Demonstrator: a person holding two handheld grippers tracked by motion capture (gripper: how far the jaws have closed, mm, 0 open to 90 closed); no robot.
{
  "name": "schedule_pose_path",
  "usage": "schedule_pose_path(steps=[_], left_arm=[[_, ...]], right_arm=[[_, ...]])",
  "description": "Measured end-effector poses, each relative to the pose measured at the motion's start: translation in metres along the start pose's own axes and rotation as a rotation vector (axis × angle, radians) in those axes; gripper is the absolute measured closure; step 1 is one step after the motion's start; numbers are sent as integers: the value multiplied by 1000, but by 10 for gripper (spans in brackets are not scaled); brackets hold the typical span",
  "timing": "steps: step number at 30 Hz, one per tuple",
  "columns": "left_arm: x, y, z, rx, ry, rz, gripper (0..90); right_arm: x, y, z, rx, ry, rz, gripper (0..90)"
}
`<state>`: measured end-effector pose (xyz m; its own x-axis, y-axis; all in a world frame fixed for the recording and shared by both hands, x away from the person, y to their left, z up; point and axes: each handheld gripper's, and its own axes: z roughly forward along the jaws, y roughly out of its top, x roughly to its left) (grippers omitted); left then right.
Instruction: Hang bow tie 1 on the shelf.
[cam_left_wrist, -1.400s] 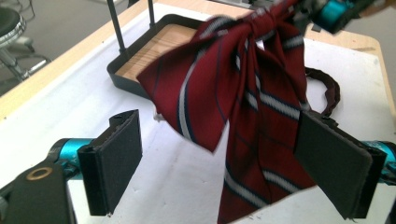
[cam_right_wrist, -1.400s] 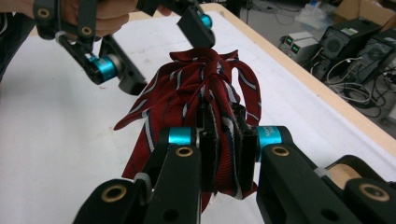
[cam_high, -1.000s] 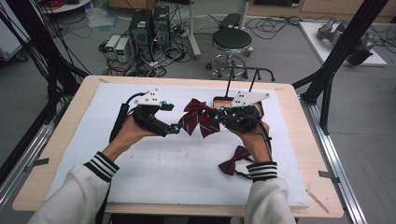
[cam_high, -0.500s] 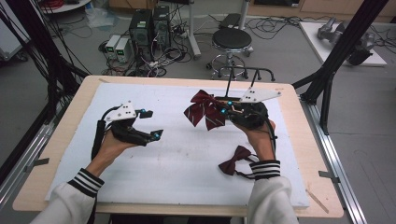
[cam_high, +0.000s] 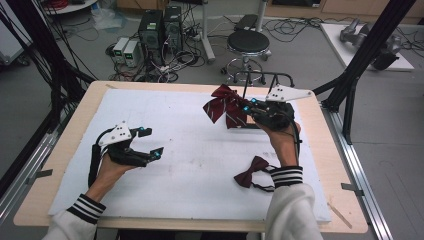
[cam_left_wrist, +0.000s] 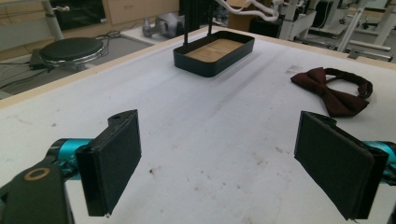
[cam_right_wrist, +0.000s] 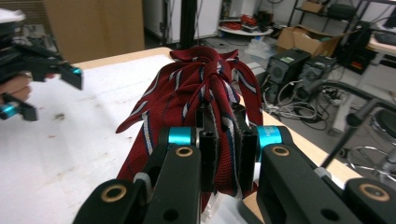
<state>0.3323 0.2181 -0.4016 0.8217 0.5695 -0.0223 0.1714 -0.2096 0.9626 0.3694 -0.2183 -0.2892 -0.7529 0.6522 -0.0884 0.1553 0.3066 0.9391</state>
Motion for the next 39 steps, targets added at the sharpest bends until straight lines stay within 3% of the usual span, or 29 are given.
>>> schedule_pose_path(steps=[9,18,27,39], left_arm=[[1,-23,-21,-93,22,-30,150],[-3,-34,-30,-119,70,-23,149],[-2,-42,-35,-140,87,-31,149],[-4,-46,-36,-149,107,-32,149]], right_arm=[[-12,-1,-2,-21,-33,37,842],[-20,5,0,-27,-78,44,842],[-30,10,-3,-40,-123,53,842],[-37,20,5,-49,-146,54,841]])
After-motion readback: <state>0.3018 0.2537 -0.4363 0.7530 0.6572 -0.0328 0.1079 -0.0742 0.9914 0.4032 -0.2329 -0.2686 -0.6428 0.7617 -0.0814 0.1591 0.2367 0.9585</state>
